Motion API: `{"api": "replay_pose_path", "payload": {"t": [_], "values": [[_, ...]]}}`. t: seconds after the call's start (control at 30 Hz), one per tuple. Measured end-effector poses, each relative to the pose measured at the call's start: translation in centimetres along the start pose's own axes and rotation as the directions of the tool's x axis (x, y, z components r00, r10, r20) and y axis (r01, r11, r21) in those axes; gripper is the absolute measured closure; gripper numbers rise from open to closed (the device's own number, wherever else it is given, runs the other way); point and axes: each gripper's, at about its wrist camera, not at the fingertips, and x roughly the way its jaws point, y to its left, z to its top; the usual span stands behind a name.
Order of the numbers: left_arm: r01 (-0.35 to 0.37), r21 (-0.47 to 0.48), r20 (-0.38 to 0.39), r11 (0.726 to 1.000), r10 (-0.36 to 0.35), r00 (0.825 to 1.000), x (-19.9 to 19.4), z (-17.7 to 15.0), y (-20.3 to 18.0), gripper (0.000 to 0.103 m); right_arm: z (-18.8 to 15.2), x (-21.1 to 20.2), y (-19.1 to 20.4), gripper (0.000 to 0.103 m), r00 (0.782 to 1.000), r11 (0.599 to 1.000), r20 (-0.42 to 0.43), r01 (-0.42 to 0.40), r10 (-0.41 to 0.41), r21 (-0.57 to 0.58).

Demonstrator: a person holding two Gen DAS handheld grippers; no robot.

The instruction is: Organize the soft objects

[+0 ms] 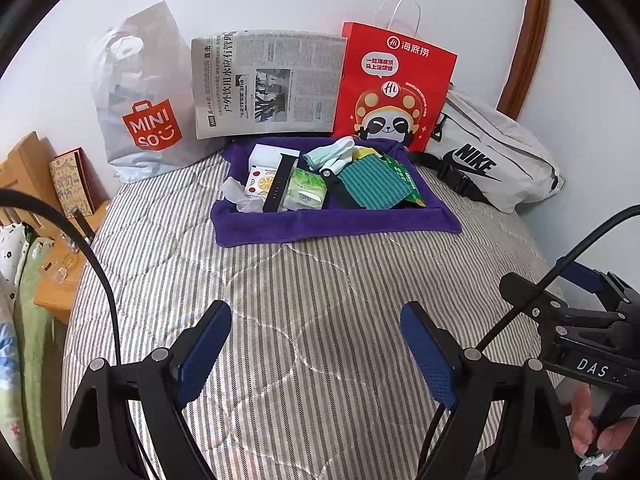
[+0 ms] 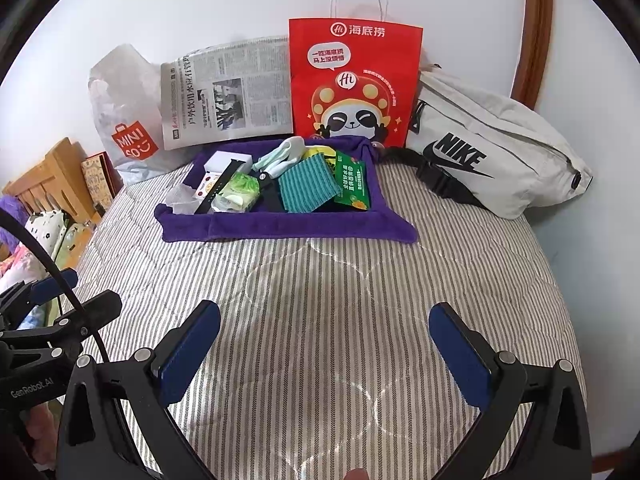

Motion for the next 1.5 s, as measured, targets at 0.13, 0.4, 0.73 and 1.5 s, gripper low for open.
{"api": "replay_pose_path", "payload": {"t": [0.13,0.4,0.73,1.5], "values": [[-0.002,0.001,0.0,1.0,0.002,1.0,-0.08,-0.02,-0.05,0.017,-0.02,-0.03,0.09,0.0,1.0,1.0,0.001,-0.001,0.001,-0.003],[0.0,0.006,0.002,1.0,0.0,1.0,-0.26,0.0,-0.35,0.017,-0.08,-0.4,0.2,0.0,1.0,1.0,0.007,-0.002,0.002,-0.003],[-0.001,0.009,0.002,1.0,0.001,1.0,-0.36,-0.02,-0.43,0.017,-0.12,-0.57,0.08,0.0,1.0,1.0,0.008,-0.001,0.001,-0.002],[-0.004,0.013,0.007,1.0,0.004,1.0,-0.39,-0.01,-0.63,0.017,-0.26,-0.8,-0.19,0.0,1.0,1.0,0.005,0.005,-0.005,0.001]]}}
